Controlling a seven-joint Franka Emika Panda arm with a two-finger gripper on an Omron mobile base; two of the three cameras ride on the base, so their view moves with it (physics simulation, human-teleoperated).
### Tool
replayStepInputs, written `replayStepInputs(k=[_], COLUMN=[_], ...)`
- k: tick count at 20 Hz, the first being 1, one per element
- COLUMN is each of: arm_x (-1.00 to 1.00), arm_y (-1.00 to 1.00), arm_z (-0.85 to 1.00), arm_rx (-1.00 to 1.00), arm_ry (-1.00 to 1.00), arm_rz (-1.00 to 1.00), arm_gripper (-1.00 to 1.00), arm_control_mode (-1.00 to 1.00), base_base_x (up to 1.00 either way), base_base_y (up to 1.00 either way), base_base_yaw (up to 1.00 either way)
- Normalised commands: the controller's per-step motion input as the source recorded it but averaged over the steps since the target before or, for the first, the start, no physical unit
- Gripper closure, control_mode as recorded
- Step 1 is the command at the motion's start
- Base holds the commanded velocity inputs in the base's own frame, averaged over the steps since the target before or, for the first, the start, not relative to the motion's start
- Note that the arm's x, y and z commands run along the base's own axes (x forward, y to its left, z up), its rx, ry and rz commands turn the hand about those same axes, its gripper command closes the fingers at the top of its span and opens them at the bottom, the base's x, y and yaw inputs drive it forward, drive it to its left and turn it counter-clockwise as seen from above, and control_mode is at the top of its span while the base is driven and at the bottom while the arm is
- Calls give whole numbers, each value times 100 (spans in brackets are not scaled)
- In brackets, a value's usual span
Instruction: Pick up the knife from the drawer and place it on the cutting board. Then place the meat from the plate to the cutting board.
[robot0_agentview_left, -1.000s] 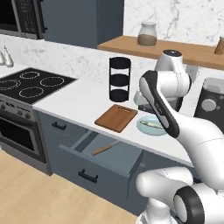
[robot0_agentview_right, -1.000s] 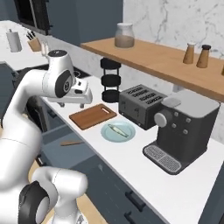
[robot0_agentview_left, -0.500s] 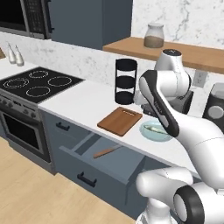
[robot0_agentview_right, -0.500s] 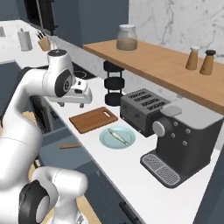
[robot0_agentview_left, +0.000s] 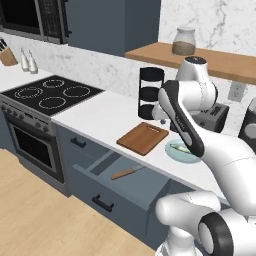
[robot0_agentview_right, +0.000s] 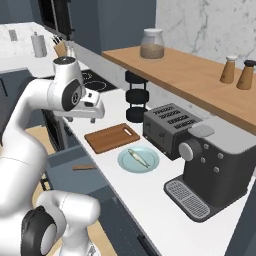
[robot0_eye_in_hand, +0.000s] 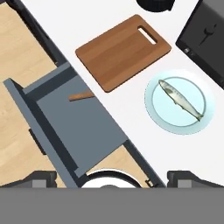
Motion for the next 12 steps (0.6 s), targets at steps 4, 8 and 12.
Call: replayStepInputs(k=[4, 8, 12], arm_x=[0, 0, -1], arm_y=[0, 0, 12], arm_z=[0, 0, -2], arm_rx=[0, 0, 0], arm_ry=[0, 0, 0], arm_rz=[0, 0, -1], arm_gripper=[-100, -100, -100], arm_control_mode=[100, 100, -100], base_base_x=[0, 0, 0], base_base_y=[0, 0, 0], base_base_yaw=[0, 0, 0])
